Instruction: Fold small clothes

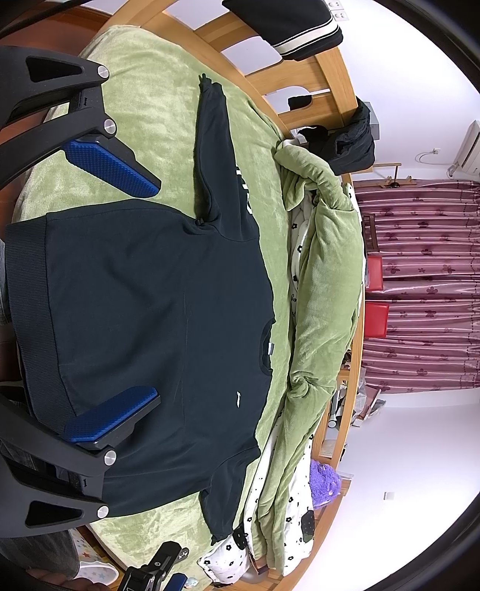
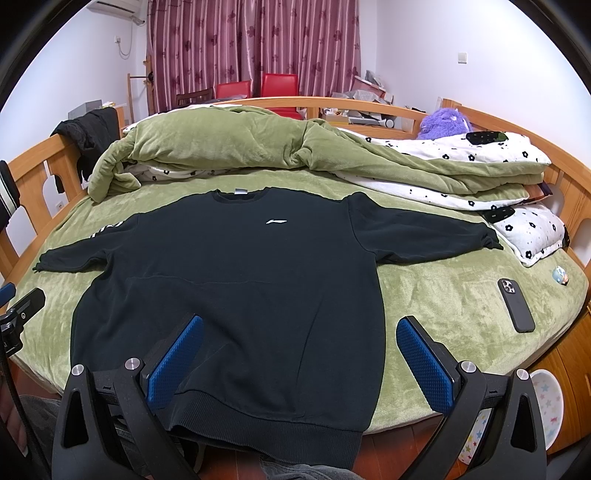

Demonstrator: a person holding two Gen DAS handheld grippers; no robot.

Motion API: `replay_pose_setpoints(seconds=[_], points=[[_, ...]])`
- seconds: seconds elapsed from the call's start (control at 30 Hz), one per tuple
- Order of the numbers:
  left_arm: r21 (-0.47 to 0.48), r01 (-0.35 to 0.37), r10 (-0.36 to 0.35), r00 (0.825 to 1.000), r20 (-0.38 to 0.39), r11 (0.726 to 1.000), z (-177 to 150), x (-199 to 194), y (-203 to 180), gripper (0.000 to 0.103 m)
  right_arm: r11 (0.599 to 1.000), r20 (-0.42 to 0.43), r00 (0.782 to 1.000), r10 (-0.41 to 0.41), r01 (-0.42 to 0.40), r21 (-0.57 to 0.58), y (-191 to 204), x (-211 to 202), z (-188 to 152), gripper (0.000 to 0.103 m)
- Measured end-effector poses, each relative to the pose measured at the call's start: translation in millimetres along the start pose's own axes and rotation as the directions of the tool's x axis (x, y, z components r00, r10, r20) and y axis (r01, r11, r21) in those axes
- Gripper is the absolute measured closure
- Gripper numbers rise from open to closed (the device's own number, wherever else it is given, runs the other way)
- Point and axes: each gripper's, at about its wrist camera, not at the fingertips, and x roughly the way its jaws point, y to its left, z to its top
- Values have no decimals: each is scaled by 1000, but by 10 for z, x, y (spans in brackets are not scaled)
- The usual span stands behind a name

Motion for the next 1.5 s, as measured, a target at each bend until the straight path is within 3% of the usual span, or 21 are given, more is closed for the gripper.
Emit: replay_pose_setpoints(seconds=[0.73, 0.87, 0.97, 1.1, 1.23, 1.5], points=[[-12, 37, -37, 999, 12, 999, 110, 8, -215, 0, 998, 19, 998, 60, -59, -38, 197, -53, -3, 0], [-49, 66, -63, 997, 43, 997, 176, 45, -154, 0, 997, 25, 999, 45, -43, -59, 265, 49, 55, 0], [-61, 48, -46, 998, 32, 997, 260, 178, -111, 0, 996, 1, 997, 74, -74, -47, 262, 194, 91, 0], [-46, -9, 10, 1000, 11, 999, 472, 413, 34, 0, 987, -63, 985, 158, -158, 1, 226, 439, 211, 0], [-79, -39, 38, 999, -13, 996, 627, 635, 315, 0, 996, -28, 999, 46, -48, -72, 338, 577, 429, 0], [-160, -122, 108, 990, -91, 980, 672, 1203, 1052, 1, 993, -60, 997, 56, -61, -96, 474, 1005, 865, 0]])
